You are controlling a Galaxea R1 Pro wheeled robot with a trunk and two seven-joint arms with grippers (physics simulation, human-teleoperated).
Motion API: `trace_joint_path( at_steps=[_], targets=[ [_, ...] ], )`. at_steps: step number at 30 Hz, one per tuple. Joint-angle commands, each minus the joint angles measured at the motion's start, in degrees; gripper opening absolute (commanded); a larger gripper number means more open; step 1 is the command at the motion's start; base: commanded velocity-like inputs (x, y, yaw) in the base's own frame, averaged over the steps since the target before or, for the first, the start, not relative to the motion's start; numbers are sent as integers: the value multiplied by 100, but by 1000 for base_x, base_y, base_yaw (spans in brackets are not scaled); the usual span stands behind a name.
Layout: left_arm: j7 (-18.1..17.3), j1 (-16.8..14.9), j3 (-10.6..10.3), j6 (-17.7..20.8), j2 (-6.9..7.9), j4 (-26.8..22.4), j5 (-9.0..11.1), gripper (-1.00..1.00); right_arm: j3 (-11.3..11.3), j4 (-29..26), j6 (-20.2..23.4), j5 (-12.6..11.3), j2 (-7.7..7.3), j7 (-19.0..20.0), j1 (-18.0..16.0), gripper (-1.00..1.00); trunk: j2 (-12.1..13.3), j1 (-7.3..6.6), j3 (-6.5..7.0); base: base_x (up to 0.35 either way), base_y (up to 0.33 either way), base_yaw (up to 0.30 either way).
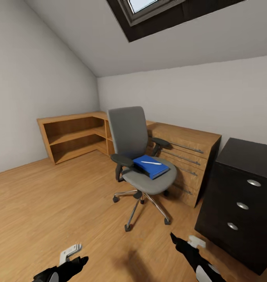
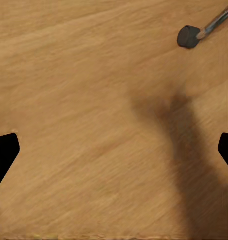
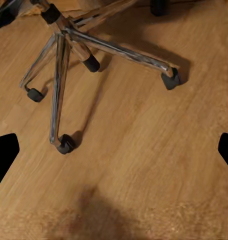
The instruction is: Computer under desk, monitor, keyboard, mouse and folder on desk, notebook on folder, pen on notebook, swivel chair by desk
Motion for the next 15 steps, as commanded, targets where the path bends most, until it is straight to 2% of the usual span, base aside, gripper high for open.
trace_joint_path(
  at_steps=[1,2,4,9,11,14,15],
  targets=[
    [-10,-3,8,-193,9,244,25,100,-20,142,-109,-6,14,56,-43,100,39,-24,14,0,0,0],
    [-10,-3,6,-532,11,479,25,100,-20,304,-149,8,17,55,-24,100,79,-46,32,0,0,0],
    [-13,-3,5,-915,14,724,26,100,-20,442,-228,15,18,53,-14,100,159,-90,68,0,0,0],
    [-16,-3,-14,-1392,14,1042,26,100,-20,745,-684,27,36,51,-5,100,360,-200,158,-23,0,-4],
    [-13,-3,-15,-1443,27,1128,33,100,-16,888,-826,34,55,47,-5,100,440,-244,194,-199,2,-64],
    [-15,-3,-15,-1665,128,1532,33,100,-13,1097,-1123,54,124,43,-4,100,560,-310,255,-279,38,-152],
    [-18,-3,-22,-1987,166,1786,30,100,-12,1269,-1380,135,159,43,-2,100,600,-332,276,-314,60,-201]
  ],
)
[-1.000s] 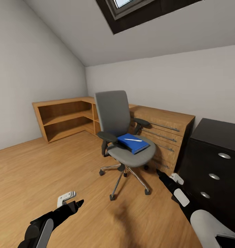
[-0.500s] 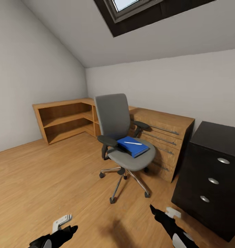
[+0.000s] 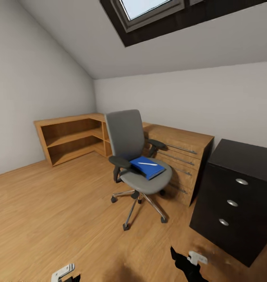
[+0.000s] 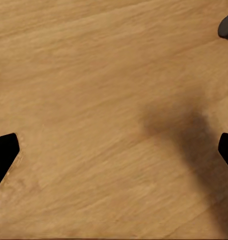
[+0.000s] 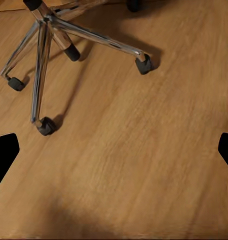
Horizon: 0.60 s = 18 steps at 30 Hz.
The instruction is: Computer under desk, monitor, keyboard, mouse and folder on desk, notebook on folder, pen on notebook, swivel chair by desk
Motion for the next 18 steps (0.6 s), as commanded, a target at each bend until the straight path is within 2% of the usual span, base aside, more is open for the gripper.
trace_joint_path(
  at_steps=[1,3,6,9,11,14,18],
  targets=[
    [-15,-1,11,-94,8,67,51,100,-49,84,-120,24,8,56,-7,100,39,-27,17,-318,63,-207],
    [-11,-1,-5,-392,18,205,51,100,-51,288,-467,183,19,46,-6,100,119,-71,61,-324,68,-216],
    [-3,-1,-39,-616,13,395,55,100,-52,585,-1051,399,31,22,-4,100,239,-137,127,-330,75,-225],
    [1,-1,-171,-710,17,668,53,100,-54,740,-1337,470,36,12,-3,100,360,-203,193,-333,77,-230],
    [6,-1,-300,-774,27,855,51,100,-56,802,-1438,494,33,9,-5,100,440,-247,237,-315,60,-231],
    [64,-1,-466,-1212,23,1087,54,100,-57,862,-1539,508,13,0,0,100,560,-313,304,-103,16,-232],
    [286,0,-519,-1338,0,1328,49,100,-58,873,-1555,503,6,-72,1,100,721,-401,392,-18,3,-233]
  ],
)
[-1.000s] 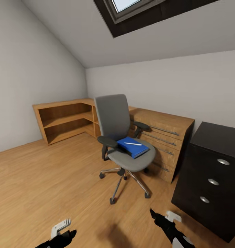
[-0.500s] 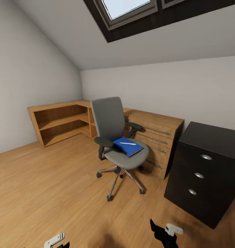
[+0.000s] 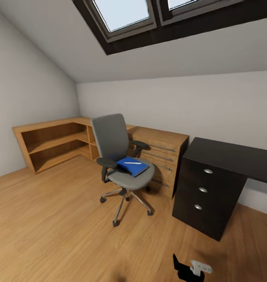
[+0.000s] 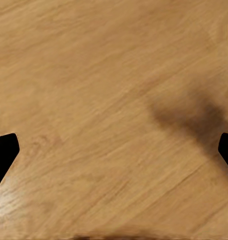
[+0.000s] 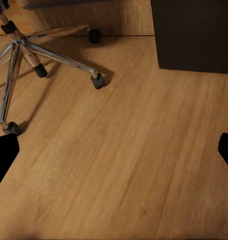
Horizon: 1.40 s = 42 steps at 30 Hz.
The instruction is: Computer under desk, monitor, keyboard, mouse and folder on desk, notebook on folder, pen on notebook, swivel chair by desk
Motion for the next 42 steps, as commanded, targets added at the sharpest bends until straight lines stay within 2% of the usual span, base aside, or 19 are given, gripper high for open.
trace_joint_path(
  at_steps=[1,6,15,26,28,32,36,39,40,42],
  targets=[
    [33,-1,-37,-25,-5,30,60,100,-46,8,-9,-26,1,48,-5,100,39,-24,17,-7,1,-233],
    [101,-2,-264,-57,-49,150,65,100,-46,11,1,-29,2,2,9,100,240,-134,128,-2,0,-234],
    [121,-2,-285,-82,-50,170,101,100,-47,11,86,-57,-69,-261,21,100,601,-331,327,0,0,-221],
    [128,-2,-279,-97,-49,167,109,100,-46,70,258,-38,-51,-305,22,100,1042,-573,535,0,0,-28],
    [131,-2,-270,-195,-41,160,106,100,-46,71,299,-37,-53,-315,22,100,1122,-617,571,0,0,-2],
    [144,-2,-231,-762,-22,154,104,100,-46,72,360,-36,-52,-445,22,100,1282,-705,643,0,0,0],
    [160,-2,-231,-916,-27,155,102,100,-46,74,368,-36,-43,-539,22,100,1443,-792,714,0,0,0],
    [330,-2,-238,-956,-31,163,93,100,-46,75,370,-39,-40,-572,22,100,1563,-858,768,0,0,0],
    [652,0,-246,-1003,-34,180,89,100,-46,76,371,-43,-32,-656,22,100,1603,-880,786,0,0,0],
    [876,-1,-261,-1120,-44,247,84,100,-46,75,370,-50,20,-849,22,100,1683,-924,822,0,0,0]
  ],
)
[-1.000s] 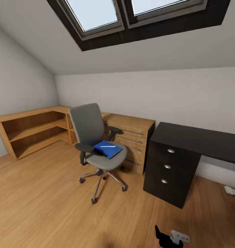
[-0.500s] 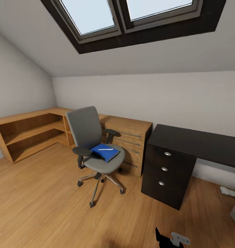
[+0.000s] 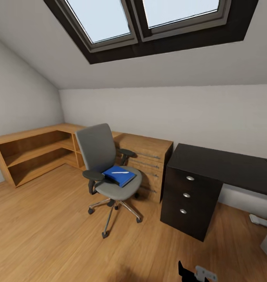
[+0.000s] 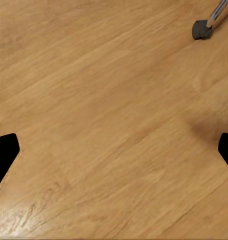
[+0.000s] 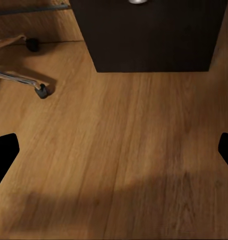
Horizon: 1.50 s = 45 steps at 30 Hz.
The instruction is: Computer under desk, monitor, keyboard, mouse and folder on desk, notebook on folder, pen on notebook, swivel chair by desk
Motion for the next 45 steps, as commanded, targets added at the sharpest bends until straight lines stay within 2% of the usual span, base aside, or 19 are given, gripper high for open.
trace_joint_path(
  at_steps=[1,7,11,21,25,26,28,33,45],
  targets=[
    [69,-3,-18,-101,-4,48,40,100,-47,9,-23,-34,40,-69,-6,100,39,-23,13,0,0,0],
    [150,-3,-95,-292,-14,293,33,100,-33,-29,-16,-41,138,-873,-6,100,279,-155,120,0,0,0],
    [142,-3,-195,-282,-42,520,32,100,-57,-51,-31,-74,130,-949,-6,100,440,-243,192,0,0,-5],
    [141,-3,-213,-275,-62,690,45,100,-47,-28,-110,-9,168,-920,-6,100,841,-463,380,0,0,-198],
    [141,-3,-215,-303,-51,1021,45,100,-47,-5,-468,57,225,-919,39,100,1001,-550,466,0,0,-252],
    [141,-2,-216,-327,-43,1095,40,100,-44,-1,-1145,421,348,-918,379,100,1041,-572,489,0,0,-243],
    [141,-3,-216,-334,-44,1108,39,100,-46,1,-1628,867,450,-924,513,100,1122,-616,536,0,0,-228],
    [141,-3,-213,-355,-35,1124,42,100,-47,0,-1993,1412,496,-947,625,100,1122,-616,566,0,0,-211],
    [141,-4,-208,-368,-29,1129,60,100,-47,0,-2016,1500,479,-959,645,100,1122,-616,641,-25,0,-199]
  ],
)
